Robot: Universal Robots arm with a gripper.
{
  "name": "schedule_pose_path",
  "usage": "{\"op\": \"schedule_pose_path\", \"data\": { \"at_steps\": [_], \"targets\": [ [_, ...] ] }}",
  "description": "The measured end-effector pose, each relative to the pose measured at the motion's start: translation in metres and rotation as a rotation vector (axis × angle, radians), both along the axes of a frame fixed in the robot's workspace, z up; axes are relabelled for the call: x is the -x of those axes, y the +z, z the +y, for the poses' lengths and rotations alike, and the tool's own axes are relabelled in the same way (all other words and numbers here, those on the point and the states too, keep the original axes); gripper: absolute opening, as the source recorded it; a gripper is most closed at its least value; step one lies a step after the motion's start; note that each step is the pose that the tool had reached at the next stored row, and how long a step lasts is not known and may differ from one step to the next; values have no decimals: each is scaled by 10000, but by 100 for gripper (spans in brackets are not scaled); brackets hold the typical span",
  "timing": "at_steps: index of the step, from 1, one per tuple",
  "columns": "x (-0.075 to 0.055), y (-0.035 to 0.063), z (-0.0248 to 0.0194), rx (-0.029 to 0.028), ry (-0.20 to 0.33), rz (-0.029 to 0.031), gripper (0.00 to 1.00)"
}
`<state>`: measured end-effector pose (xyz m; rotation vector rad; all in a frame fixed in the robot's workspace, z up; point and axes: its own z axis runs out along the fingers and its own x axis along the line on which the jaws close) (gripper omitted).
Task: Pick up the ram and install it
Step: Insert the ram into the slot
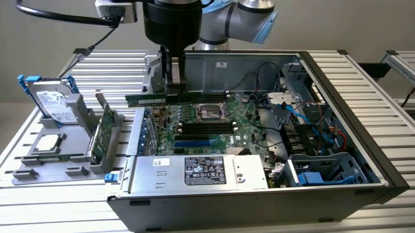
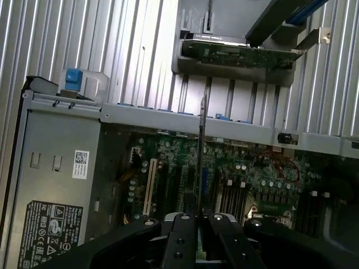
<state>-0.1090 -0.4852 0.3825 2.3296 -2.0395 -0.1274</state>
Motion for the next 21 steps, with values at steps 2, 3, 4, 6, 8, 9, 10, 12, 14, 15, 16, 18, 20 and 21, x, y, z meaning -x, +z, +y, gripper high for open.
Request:
{"op": "schedule_pose_path", "data": {
  "at_steps": [2, 3, 4, 6, 8, 9, 10, 12, 14, 15, 16, 18, 20, 21],
  "targets": [
    [-90, -11, 32, 0, 0, 0, 14],
    [-127, -23, 50, 1, 0, 3, 14],
    [-159, -40, 66, 2, -1, 4, 14],
    [-218, -74, 94, 7, -3, 7, 14],
    [-268, -110, 113, 8, -20, 6, 14],
    [-294, -130, 120, 8, -40, 6, 14],
    [-318, -148, 124, 7, -65, 6, 14],
    [-366, -183, 129, 8, -134, 7, 14],
    [-412, -217, 132, 9, -220, 9, 14],
    [-433, -233, 133, 10, -264, 9, 14],
    [-455, -251, 135, 9, -312, 10, 14],
    [-497, -283, 137, 9, -406, 11, 14],
    [-539, -313, 142, 10, -481, 12, 14],
    [-558, -329, 146, 10, -512, 12, 14]
  ]
}}
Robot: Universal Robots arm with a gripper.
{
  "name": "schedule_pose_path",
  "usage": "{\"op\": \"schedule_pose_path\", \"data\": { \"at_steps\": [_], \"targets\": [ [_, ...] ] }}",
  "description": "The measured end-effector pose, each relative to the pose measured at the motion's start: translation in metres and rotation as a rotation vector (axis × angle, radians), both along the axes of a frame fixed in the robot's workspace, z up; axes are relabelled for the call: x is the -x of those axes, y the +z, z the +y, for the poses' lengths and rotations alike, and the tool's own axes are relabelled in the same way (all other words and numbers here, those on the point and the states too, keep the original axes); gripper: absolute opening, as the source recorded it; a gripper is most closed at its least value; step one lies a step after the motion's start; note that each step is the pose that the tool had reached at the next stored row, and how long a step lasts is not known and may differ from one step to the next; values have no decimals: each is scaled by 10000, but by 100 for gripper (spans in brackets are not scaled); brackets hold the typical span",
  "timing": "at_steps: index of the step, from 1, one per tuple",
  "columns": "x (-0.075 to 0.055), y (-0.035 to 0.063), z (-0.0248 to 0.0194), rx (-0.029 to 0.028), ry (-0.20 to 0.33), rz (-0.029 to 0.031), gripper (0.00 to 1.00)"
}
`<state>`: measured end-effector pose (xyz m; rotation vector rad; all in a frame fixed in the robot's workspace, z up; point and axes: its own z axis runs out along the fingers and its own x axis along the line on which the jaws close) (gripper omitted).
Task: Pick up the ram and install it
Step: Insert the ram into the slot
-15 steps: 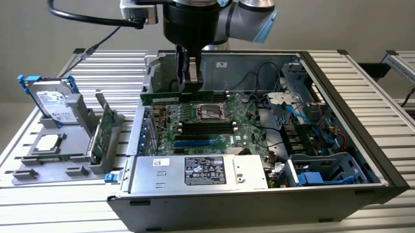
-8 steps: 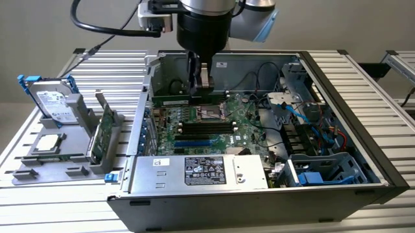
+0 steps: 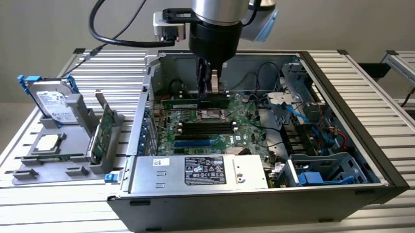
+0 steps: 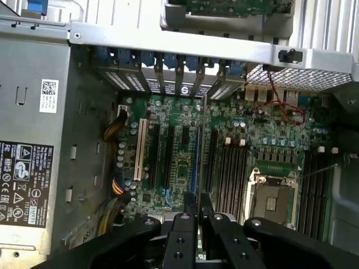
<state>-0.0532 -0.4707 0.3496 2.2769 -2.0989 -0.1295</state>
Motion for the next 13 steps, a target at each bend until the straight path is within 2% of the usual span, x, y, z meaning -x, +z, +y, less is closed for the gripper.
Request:
{"op": "schedule_pose_path", "data": {
  "at_steps": [4, 13],
  "targets": [
    [-63, -73, 43, -3, -59, -1, 14],
    [-171, -234, 226, -1, -81, -1, 14]
  ]
}}
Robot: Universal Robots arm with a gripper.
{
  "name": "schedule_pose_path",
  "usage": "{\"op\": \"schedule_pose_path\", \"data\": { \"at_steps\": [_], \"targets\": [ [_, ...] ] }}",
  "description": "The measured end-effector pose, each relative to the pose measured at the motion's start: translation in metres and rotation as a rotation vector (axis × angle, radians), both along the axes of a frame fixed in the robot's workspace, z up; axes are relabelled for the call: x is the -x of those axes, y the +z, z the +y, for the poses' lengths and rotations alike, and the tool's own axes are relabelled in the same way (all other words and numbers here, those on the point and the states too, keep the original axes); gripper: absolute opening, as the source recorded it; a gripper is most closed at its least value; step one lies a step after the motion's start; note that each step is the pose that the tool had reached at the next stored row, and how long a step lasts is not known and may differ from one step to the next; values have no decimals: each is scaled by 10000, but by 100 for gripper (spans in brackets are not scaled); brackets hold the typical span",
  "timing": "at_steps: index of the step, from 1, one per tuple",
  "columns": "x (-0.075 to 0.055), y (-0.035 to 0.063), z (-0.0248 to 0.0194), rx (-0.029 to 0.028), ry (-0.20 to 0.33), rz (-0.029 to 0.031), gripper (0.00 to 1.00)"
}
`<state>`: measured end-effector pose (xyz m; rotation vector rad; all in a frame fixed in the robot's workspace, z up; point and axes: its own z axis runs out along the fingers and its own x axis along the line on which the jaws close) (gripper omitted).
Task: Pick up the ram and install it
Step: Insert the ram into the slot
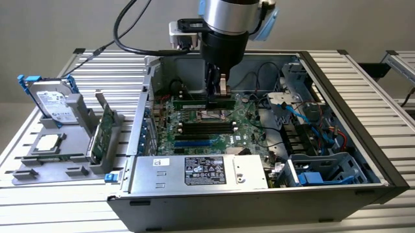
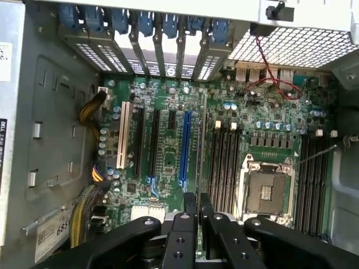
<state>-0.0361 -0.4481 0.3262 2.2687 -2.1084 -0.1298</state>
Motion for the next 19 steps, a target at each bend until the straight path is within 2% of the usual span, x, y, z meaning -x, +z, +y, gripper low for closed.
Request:
{"op": "schedule_pose_path", "data": {
  "at_steps": [3, 6, 19],
  "targets": [
    [-21, -53, 58, 15, -16, 1, 14],
    [-41, -108, 98, 27, -62, 0, 14],
    [-150, -339, 180, 34, -419, 2, 14]
  ]
}}
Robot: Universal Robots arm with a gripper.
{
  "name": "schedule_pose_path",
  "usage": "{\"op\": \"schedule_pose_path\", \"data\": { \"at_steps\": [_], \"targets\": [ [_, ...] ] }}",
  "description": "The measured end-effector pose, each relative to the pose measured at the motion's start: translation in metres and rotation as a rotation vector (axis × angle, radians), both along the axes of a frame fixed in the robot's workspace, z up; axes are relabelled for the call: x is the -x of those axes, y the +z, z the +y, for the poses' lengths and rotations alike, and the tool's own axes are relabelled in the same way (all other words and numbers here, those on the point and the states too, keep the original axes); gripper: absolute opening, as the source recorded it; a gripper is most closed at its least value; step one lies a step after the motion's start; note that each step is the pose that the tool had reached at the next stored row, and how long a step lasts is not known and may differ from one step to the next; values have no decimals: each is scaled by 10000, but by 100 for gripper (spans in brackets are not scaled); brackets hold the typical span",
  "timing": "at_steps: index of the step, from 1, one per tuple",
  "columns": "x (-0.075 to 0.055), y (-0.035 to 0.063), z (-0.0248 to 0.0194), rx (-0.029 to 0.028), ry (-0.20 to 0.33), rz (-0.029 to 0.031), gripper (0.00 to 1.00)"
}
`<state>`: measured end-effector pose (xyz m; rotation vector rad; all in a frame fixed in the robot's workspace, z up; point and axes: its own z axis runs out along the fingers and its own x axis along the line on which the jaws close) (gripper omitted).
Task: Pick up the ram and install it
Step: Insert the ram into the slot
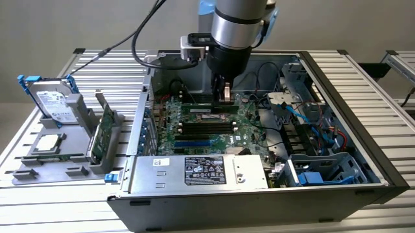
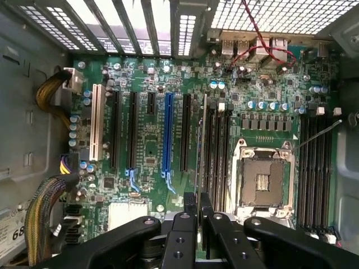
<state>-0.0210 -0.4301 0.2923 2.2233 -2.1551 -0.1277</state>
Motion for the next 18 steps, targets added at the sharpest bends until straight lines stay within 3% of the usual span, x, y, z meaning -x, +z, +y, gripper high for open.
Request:
{"op": "schedule_pose_path", "data": {
  "at_steps": [5, 8, 10, 18],
  "targets": [
    [-15, -93, 58, 18, -7, -2, 14],
    [-15, -145, 85, 82, -7, -1, 14],
    [-15, -215, 119, 188, -7, -1, 14],
    [-15, -335, 175, 472, -2, -26, 14]
  ]
}}
